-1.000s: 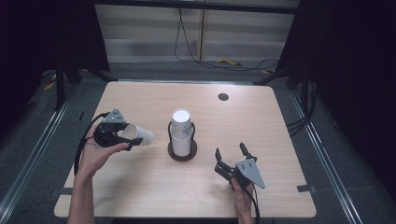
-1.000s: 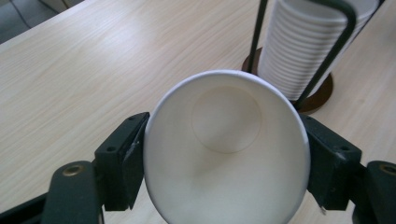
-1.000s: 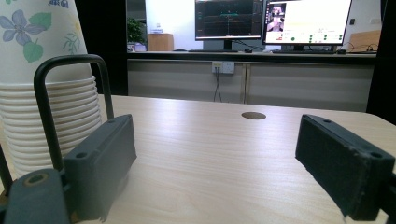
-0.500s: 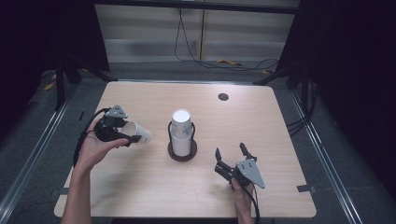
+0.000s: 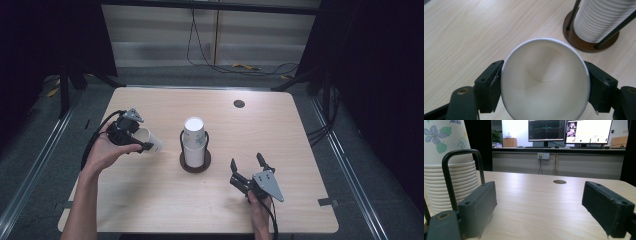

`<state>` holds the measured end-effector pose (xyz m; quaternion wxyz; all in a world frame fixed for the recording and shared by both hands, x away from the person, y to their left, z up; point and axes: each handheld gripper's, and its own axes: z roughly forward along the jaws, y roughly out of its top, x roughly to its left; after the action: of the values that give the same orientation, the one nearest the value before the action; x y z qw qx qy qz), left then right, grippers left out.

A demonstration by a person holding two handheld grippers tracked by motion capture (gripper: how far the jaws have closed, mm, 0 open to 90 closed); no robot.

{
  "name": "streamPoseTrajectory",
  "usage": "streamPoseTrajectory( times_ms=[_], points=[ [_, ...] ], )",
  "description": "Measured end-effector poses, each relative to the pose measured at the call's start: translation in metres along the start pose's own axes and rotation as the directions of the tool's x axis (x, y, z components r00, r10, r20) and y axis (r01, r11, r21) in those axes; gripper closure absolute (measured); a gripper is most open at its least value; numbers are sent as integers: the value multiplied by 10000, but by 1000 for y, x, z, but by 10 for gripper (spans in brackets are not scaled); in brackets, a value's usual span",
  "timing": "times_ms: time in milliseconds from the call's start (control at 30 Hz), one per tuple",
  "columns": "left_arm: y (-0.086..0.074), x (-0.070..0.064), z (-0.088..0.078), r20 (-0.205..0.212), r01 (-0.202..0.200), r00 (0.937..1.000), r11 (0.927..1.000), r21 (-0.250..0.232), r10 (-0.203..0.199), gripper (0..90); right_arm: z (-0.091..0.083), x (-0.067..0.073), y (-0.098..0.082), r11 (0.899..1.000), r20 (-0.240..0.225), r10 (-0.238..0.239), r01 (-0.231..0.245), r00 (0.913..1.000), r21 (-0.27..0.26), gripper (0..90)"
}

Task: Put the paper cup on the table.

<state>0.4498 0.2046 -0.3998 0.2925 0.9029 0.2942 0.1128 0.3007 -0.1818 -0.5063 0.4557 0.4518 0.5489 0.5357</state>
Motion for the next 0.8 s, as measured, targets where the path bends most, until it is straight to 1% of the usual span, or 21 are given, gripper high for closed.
streamPoseTrajectory(
  times_ms=[67,100,167,200,233,267,333,400,433,467,533,567,600,633,733,800],
  points=[
    [2,1,3,-54,-100,9999,9997,207,101,251,0,0,0,10000,-2,-4,4,10000,-2,118],
    [2,1,5,-131,-114,9998,9992,388,119,250,0,0,0,10000,0,-1,1,10000,0,118],
    [3,1,7,-50,-235,9997,9979,606,238,248,0,0,0,10000,2,-1,1,10000,-1,118],
    [4,1,9,14,-161,9999,9979,621,160,247,0,0,0,10000,0,-3,3,10000,0,118],
    [4,1,9,-104,-219,9997,9973,697,227,245,0,0,0,10000,1,-1,1,10000,-1,118],
    [4,0,10,-115,-176,9998,9973,719,185,244,0,0,0,10000,4,1,-1,10000,0,118],
    [4,-2,11,-25,-193,9998,9975,677,196,243,0,0,0,10000,0,-3,3,10000,-1,117],
    [5,-2,13,84,-256,9997,9960,860,250,241,0,0,0,10000,5,10,-10,10000,5,118],
    [6,-3,14,8,-325,9995,9951,934,325,241,0,0,0,10000,3,-1,1,10000,0,118],
    [7,-4,15,117,-197,9998,9951,964,187,241,0,0,0,10000,0,-2,2,10000,-1,118],
    [8,-5,18,207,-295,9994,9926,1174,272,239,0,0,0,10000,4,14,-14,10000,5,118],
    [8,-5,19,202,-406,9991,9903,1328,382,238,0,0,0,10000,2,10,-10,10000,4,118],
    [8,-5,21,227,-342,9992,9907,1319,314,237,0,0,0,10000,1,0,0,10000,-2,118],
    [8,-5,22,188,-413,9991,9893,1396,391,236,0,0,0,10000,0,2,-2,10000,-2,118],
    [7,-7,25,258,-274,9994,9911,1301,242,232,0,0,0,10000,-1,4,-4,10000,-2,117],
    [7,-6,28,265,-378,9991,9892,1418,344,230,0,0,0,10000,-1,13,-13,10000,2,117]
  ],
)
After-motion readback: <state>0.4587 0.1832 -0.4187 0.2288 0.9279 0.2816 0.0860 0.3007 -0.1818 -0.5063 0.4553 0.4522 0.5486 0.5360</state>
